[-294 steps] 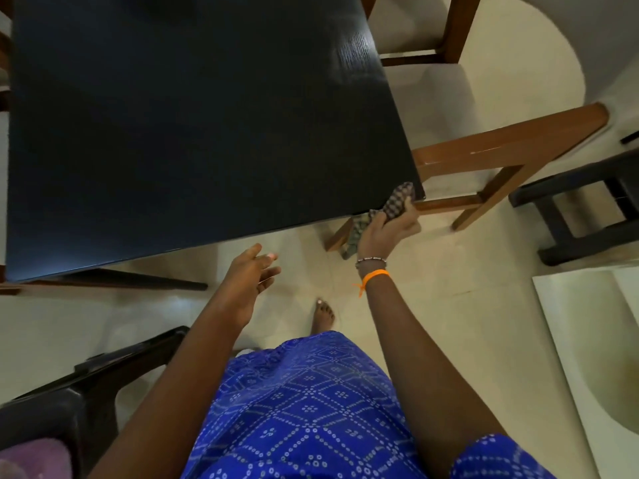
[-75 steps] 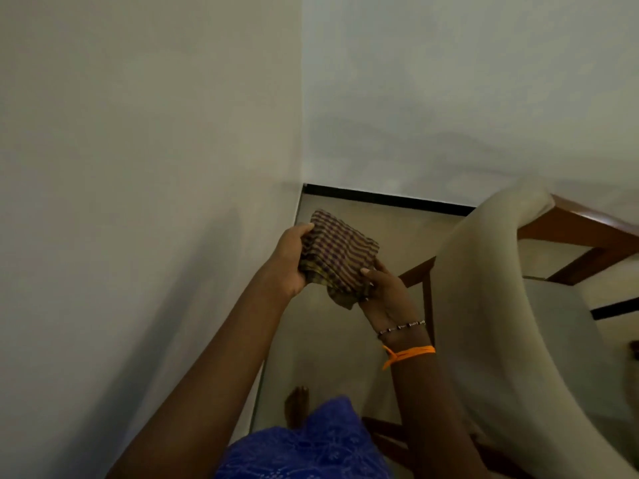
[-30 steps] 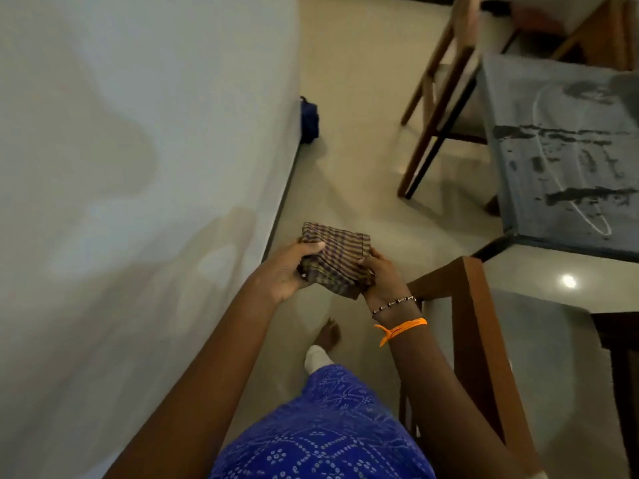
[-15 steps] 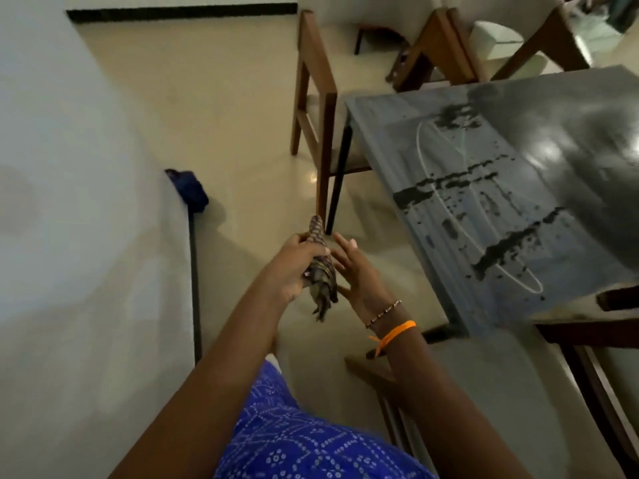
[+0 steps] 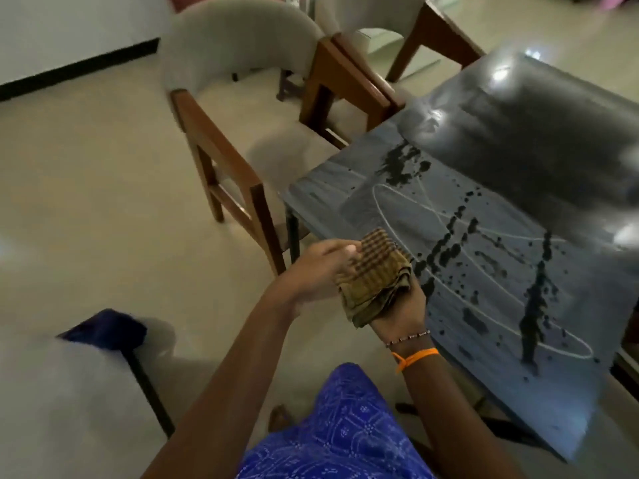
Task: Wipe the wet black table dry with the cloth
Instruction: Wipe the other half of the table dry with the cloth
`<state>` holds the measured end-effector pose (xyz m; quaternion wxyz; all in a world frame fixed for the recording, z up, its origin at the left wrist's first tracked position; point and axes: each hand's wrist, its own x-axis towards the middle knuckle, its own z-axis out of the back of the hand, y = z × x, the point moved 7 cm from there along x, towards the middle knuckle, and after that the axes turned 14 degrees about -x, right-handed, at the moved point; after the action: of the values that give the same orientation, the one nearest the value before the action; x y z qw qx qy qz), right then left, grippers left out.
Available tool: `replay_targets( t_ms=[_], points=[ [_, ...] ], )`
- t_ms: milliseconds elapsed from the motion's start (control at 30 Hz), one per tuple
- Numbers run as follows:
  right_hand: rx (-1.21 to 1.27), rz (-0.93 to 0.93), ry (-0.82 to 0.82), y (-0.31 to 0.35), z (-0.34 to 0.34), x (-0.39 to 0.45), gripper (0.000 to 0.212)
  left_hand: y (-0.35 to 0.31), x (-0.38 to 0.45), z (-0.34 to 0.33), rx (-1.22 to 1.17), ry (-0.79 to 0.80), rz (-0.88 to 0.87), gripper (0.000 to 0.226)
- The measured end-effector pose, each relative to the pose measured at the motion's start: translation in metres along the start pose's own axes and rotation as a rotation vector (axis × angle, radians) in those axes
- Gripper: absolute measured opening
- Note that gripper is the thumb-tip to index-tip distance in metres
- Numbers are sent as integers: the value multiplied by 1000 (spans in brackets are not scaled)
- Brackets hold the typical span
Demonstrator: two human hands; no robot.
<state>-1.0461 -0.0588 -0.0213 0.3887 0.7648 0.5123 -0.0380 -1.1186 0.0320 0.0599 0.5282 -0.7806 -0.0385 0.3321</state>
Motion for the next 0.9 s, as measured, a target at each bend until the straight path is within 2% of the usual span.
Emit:
replay_targets(
  t_ms=[233, 400, 467, 533, 600, 667, 733, 800, 900],
  points=[
    [-22, 153, -62, 82, -23, 100, 54, -41, 106, 39, 62, -54, 28, 27],
    [-226, 330, -141, 160, -53, 167, 40, -68, 173, 46, 177, -54, 5, 26],
    [-516, 363, -268, 184, -61, 192, 38, -75, 195, 52, 218, -79, -10, 27],
    [-989, 382, -366, 198, -68, 221, 44, -79, 214, 60, 277, -122, -34, 29],
    [-1409, 292, -380, 194, -70, 251, 48, -83, 233, 71, 386, -178, -27, 33],
    [-1695, 142, -413, 178, -60, 271, 48, -84, 249, 81, 504, -212, -6, 39],
    [-1993, 118, -441, 162, -55, 282, 51, -85, 263, 85, 595, -199, 12, 43],
    [-2174, 175, -441, 145, -53, 289, 57, -87, 275, 87, 630, -183, 27, 45],
    [-2217, 196, -461, 123, -49, 300, 61, -91, 295, 86, 619, -168, 23, 48]
  ],
)
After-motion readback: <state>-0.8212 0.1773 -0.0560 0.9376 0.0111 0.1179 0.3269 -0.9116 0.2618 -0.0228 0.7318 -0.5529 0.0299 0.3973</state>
